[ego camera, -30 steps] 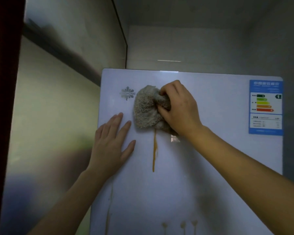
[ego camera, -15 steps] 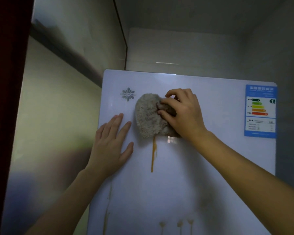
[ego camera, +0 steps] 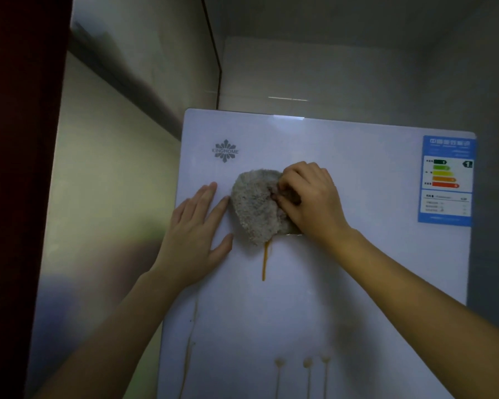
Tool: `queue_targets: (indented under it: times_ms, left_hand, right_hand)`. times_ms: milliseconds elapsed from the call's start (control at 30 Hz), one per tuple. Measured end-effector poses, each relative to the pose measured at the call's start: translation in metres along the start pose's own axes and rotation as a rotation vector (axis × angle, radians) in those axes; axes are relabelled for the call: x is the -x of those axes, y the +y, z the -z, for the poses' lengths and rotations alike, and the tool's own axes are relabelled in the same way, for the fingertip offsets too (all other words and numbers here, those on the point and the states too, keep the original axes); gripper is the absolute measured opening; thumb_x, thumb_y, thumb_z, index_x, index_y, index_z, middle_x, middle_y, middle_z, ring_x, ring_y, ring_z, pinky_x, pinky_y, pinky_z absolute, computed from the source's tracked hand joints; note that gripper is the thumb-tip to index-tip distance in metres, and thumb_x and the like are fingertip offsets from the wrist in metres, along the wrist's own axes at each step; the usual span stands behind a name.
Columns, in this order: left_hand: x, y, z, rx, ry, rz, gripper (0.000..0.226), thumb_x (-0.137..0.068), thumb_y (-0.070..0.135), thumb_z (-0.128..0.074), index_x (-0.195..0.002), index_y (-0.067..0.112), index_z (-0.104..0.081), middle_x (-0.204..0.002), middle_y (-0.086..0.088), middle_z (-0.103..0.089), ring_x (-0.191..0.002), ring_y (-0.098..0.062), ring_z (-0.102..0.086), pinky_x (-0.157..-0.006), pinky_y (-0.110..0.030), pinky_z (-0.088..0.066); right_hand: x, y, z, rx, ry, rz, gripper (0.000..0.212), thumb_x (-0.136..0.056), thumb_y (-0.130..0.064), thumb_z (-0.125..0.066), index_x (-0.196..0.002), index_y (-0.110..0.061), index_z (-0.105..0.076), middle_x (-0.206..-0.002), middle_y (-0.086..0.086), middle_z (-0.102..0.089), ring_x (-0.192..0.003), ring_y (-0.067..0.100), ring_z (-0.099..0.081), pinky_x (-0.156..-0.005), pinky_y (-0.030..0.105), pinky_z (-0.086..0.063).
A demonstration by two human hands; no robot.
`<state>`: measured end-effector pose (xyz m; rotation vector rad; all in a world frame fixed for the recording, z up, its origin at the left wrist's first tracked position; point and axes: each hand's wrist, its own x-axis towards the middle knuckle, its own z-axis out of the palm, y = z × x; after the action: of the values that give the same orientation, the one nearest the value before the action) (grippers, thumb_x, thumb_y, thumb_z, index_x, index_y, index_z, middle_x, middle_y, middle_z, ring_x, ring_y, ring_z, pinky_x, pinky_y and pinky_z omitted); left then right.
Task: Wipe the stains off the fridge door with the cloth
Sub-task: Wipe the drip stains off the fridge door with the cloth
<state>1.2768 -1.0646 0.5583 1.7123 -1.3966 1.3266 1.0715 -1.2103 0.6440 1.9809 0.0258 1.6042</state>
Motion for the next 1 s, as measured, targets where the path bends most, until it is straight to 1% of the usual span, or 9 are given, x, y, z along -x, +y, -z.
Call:
queue_targets:
  times_ms: [167, 300, 433, 500, 567, 700, 833, 900, 1000]
  left_hand:
    - [0.001, -0.002, 0.000, 0.006, -0.031, -0.004, 0.073, -0.094, 0.055, -0.036, -0.157, 0.019, -0.033, -0.169, -0.010, -0.020, -0.156, -0.026, -0.021, -0.122, -0.047, -0.028]
    - [0.000, -0.003, 0.004, -0.003, -0.053, -0.009, 0.074, -0.094, 0.056, -0.036, -0.158, 0.019, -0.032, -0.169, -0.010, -0.018, -0.156, -0.026, -0.022, -0.121, -0.046, -0.028]
    - [0.000, -0.002, 0.007, 0.003, -0.044, -0.013, 0.073, -0.093, 0.055, -0.038, -0.156, 0.017, -0.037, -0.167, -0.012, -0.023, -0.154, -0.028, -0.026, -0.119, -0.047, -0.030]
    - [0.000, -0.002, 0.006, 0.008, -0.045, -0.013, 0.074, -0.093, 0.055, -0.039, -0.156, 0.016, -0.037, -0.168, -0.012, -0.023, -0.154, -0.028, -0.026, -0.119, -0.047, -0.030]
    - [0.001, -0.002, 0.006, 0.011, -0.042, -0.013, 0.074, -0.093, 0.054, -0.039, -0.156, 0.017, -0.036, -0.168, -0.012, -0.022, -0.155, -0.028, -0.025, -0.120, -0.047, -0.029]
    - [0.001, -0.005, 0.003, 0.021, -0.042, -0.017, 0.075, -0.093, 0.055, -0.037, -0.158, 0.019, -0.031, -0.169, -0.010, -0.018, -0.156, -0.027, -0.021, -0.122, -0.047, -0.027]
    - [0.002, -0.005, -0.001, -0.006, -0.041, -0.009, 0.076, -0.093, 0.057, -0.038, -0.158, 0.019, -0.030, -0.169, -0.011, -0.017, -0.156, -0.028, -0.020, -0.123, -0.047, -0.024]
    - [0.001, -0.005, -0.003, -0.029, -0.028, -0.015, 0.075, -0.094, 0.056, -0.039, -0.158, 0.017, -0.031, -0.169, -0.013, -0.018, -0.156, -0.029, -0.022, -0.123, -0.047, -0.023]
    - [0.003, -0.005, -0.009, -0.054, -0.005, -0.022, 0.074, -0.096, 0.056, -0.039, -0.159, 0.017, -0.030, -0.169, -0.012, -0.017, -0.156, -0.028, -0.020, -0.124, -0.044, -0.018]
  right_hand:
    - [0.009, -0.004, 0.003, 0.066, 0.091, 0.038, 0.010, -0.094, -0.023, -0.073, -0.092, -0.014, -0.077, -0.102, -0.002, -0.076, -0.093, 0.025, -0.069, -0.075, 0.035, -0.049]
    - [0.023, -0.012, 0.004, 0.125, 0.084, 0.091, 0.016, -0.094, -0.024, -0.073, -0.099, -0.011, -0.079, -0.111, 0.001, -0.077, -0.101, 0.026, -0.072, -0.080, 0.037, -0.055]
    - [0.042, -0.026, 0.006, 0.080, -0.089, -0.027, 0.060, -0.086, -0.057, -0.071, -0.121, -0.008, -0.073, -0.135, 0.006, -0.067, -0.125, 0.026, -0.061, -0.100, 0.039, -0.048]
    - [0.046, -0.033, 0.004, 0.059, -0.133, -0.110, 0.073, -0.078, -0.062, -0.074, -0.127, -0.008, -0.069, -0.141, 0.006, -0.062, -0.132, 0.026, -0.055, -0.108, 0.040, -0.043]
    - [0.043, -0.037, 0.000, 0.059, -0.117, -0.163, 0.072, -0.075, -0.058, -0.078, -0.127, -0.009, -0.069, -0.139, 0.005, -0.063, -0.130, 0.026, -0.056, -0.107, 0.040, -0.044]
    - [0.035, -0.025, -0.002, 0.100, -0.016, -0.138, 0.057, -0.079, -0.050, -0.079, -0.120, -0.011, -0.072, -0.132, 0.005, -0.066, -0.119, 0.029, -0.059, -0.098, 0.041, -0.047]
    - [0.012, 0.001, 0.004, 0.187, 0.093, -0.223, 0.054, -0.079, -0.047, -0.078, -0.119, -0.012, -0.071, -0.130, 0.011, -0.061, -0.118, 0.028, -0.048, -0.093, 0.040, -0.038]
    - [0.004, 0.003, 0.003, 0.180, 0.076, -0.217, 0.054, -0.081, -0.043, -0.077, -0.124, -0.011, -0.068, -0.128, 0.010, -0.061, -0.116, 0.028, -0.048, -0.091, 0.040, -0.039]
    - [0.014, 0.000, 0.000, 0.158, 0.036, -0.161, 0.058, -0.086, -0.037, -0.073, -0.138, -0.015, -0.059, -0.134, 0.007, -0.059, -0.118, 0.028, -0.050, -0.093, 0.039, -0.039]
